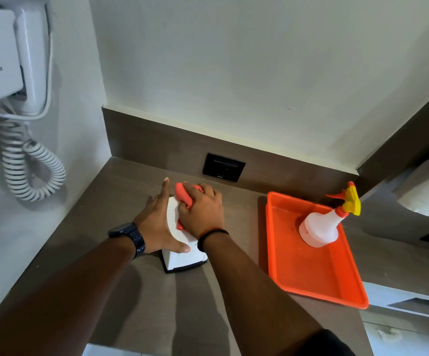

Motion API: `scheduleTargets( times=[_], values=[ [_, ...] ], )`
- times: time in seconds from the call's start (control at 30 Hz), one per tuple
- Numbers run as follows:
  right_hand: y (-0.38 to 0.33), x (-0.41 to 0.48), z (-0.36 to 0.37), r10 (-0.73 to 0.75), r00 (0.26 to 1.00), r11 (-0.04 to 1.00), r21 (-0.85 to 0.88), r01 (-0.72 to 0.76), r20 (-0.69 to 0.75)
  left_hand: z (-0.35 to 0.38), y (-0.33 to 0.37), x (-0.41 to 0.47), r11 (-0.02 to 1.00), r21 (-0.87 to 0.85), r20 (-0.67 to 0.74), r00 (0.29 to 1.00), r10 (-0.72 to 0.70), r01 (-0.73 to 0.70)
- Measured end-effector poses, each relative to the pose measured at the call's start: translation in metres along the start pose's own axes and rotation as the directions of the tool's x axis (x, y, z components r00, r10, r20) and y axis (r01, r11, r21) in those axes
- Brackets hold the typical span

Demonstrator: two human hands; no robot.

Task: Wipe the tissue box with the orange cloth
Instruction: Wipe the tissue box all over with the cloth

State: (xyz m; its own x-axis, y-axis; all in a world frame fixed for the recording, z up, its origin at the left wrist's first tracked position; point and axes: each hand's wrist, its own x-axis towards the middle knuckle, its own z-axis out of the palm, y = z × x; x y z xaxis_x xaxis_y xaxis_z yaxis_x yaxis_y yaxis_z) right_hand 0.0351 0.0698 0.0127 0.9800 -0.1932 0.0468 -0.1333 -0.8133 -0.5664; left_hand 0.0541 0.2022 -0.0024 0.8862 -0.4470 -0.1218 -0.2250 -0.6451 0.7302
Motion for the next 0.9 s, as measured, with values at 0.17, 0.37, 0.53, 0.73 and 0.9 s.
scheduleTargets(
  times=[0.17, 0.37, 0.53, 0.73, 0.9],
  values=[
    [-0.004, -0.009, 0.009, -0.107, 0.994, 0.993, -0.05, 0.106, -0.017, 0.001, -0.006, -0.003, 0.998, -0.056, -0.01, 1.0, -0.021, 0.02],
    [0.033, -0.014, -0.001, -0.14, 0.99, 0.99, 0.015, 0.141, -0.019, 0.004, -0.004, -0.009, 0.993, -0.031, -0.082, 0.99, -0.114, 0.112],
    [0.04, -0.001, -0.008, 0.254, 0.955, 0.939, 0.276, -0.206, -0.151, 0.05, 0.024, -0.02, 0.931, -0.032, -0.449, 0.827, -0.338, 0.363],
    [0.062, -0.004, -0.027, 0.612, 0.753, 0.621, 0.736, -0.268, -0.242, 0.034, 0.035, -0.001, 0.935, 0.249, -0.347, 0.924, -0.158, 0.253],
    [0.07, -0.008, -0.027, 0.605, 0.764, 0.614, 0.743, -0.268, -0.224, -0.036, 0.026, 0.043, 0.81, 0.527, 0.41, 0.912, 0.021, -0.256]
  ],
)
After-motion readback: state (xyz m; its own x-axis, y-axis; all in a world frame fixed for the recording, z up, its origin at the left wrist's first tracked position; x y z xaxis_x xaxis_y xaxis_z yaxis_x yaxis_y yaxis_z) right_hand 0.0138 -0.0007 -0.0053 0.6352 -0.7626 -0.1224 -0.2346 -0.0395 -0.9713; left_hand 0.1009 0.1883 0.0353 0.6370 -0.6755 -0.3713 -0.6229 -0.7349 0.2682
